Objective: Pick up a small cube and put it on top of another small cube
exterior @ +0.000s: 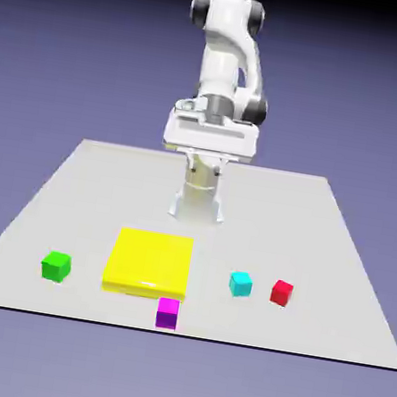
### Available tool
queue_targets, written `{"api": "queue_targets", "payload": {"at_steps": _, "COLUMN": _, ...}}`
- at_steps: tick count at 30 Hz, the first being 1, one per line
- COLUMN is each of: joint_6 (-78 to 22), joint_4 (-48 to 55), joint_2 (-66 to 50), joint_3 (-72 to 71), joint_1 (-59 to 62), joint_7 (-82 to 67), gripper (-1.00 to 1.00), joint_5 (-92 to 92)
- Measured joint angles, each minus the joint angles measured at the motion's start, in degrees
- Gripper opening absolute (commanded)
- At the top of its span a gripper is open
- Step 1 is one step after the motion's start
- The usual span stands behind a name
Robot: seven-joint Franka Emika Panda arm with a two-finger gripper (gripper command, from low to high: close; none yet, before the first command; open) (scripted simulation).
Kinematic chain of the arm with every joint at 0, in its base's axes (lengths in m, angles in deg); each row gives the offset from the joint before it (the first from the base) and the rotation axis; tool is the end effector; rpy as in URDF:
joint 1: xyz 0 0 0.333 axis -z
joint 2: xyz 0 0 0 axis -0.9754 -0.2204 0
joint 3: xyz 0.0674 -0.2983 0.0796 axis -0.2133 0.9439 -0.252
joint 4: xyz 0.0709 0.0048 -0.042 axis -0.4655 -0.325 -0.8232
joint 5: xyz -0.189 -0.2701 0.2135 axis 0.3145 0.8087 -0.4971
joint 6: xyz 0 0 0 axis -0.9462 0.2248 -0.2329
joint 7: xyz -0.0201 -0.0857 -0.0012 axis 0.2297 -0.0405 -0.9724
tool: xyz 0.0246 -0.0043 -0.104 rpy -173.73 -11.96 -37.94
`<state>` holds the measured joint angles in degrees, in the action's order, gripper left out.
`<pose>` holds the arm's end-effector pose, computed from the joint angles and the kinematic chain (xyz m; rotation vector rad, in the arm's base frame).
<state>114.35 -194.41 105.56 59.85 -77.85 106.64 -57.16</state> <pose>0.3988 -0.0085 0.4497 -2.5049 0.9822 -0.9932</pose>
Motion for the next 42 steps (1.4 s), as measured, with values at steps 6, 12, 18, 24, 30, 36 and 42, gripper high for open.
{"api": "queue_targets", "payload": {"at_steps": 6, "joint_6": -5.9, "joint_4": 6.7, "joint_2": -12.5, "joint_3": 7.8, "joint_1": 0.5, "joint_7": -9.0, "gripper": 0.0, "joint_5": -5.7}}
{"api": "queue_targets", "payload": {"at_steps": 12, "joint_6": -11.7, "joint_4": 13.4, "joint_2": -24.9, "joint_3": 15.6, "joint_1": 1.2, "joint_7": -18.0, "gripper": 0.0, "joint_5": -11.5}}
{"api": "queue_targets", "payload": {"at_steps": 18, "joint_6": -17.6, "joint_4": 20.1, "joint_2": -37.4, "joint_3": 23.4, "joint_1": 1.6, "joint_7": -27.0, "gripper": 0.0, "joint_5": -17.2}}
{"api": "queue_targets", "payload": {"at_steps": 24, "joint_6": -23.4, "joint_4": 26.9, "joint_2": -49.8, "joint_3": 31.2, "joint_1": 2.0, "joint_7": -35.9, "gripper": 0.0, "joint_5": -23.0}}
{"api": "queue_targets", "payload": {"at_steps": 30, "joint_6": -23.1, "joint_4": 31.0, "joint_2": -59.4, "joint_3": 30.8, "joint_1": 5.2, "joint_7": -42.5, "gripper": 0.0, "joint_5": -29.2}}
{"api": "queue_targets", "payload": {"at_steps": 36, "joint_6": -20.9, "joint_4": 31.8, "joint_2": -62.6, "joint_3": 27.9, "joint_1": 7.5, "joint_7": -44.5, "gripper": -1.0, "joint_5": -32.0}}
{"api": "queue_targets", "payload": {"at_steps": 42, "joint_6": -26.3, "joint_4": 29.4, "joint_2": -53.8, "joint_3": 32.7, "joint_1": 0.2, "joint_7": -38.5, "gripper": -1.0, "joint_5": -23.3}}
